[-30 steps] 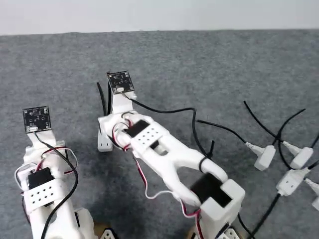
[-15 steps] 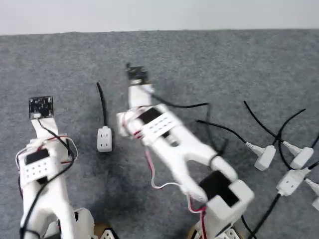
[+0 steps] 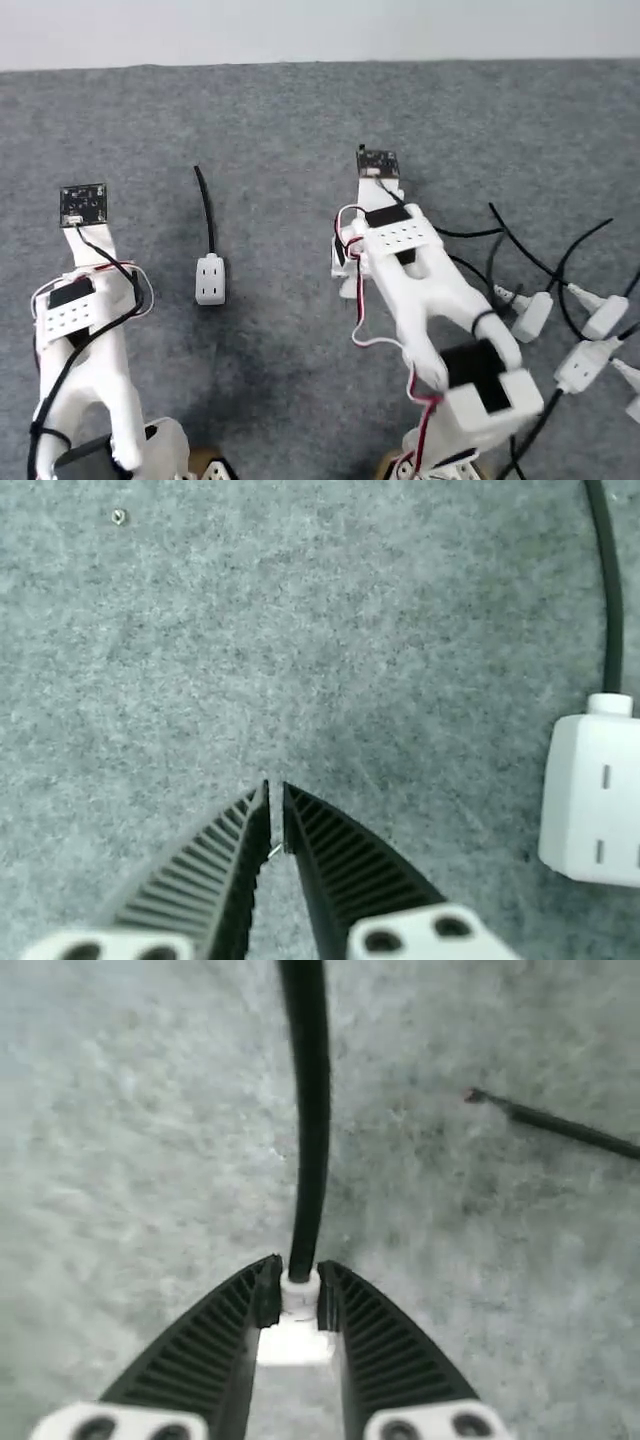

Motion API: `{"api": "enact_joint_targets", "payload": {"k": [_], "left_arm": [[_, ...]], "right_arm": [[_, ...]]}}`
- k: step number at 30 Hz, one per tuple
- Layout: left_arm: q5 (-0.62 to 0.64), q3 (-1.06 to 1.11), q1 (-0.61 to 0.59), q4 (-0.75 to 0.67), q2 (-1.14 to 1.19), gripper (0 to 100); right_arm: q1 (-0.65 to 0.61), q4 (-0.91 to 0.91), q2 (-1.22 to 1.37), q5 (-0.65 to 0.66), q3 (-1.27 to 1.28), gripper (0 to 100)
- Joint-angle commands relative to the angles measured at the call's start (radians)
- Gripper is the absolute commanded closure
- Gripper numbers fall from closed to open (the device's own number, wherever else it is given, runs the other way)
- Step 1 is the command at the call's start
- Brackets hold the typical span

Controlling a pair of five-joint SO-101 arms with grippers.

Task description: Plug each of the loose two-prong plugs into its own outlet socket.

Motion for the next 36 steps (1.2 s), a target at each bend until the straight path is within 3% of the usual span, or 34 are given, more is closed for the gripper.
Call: {"api": "enact_joint_targets", "payload": {"k": [1,10,16,36], "left_arm": [[-0.017,-0.044,0.005,0.009,0.000,99],[-0.064,-0.044,0.005,0.025,0.002,99],[-0.066,-0.047,0.005,0.025,0.005,99],[-0.066,-0.048,0.005,0.025,0.008,98]], "right_arm": [[0.013,0.002,0.064,0.017,-0.107,90.4],[0.070,0.151,0.088,0.012,-0.252,88.0],[0.041,0.219,0.094,-0.023,-0.252,88.1],[-0.007,-0.024,0.101,-0.043,-0.112,88.1]]}}
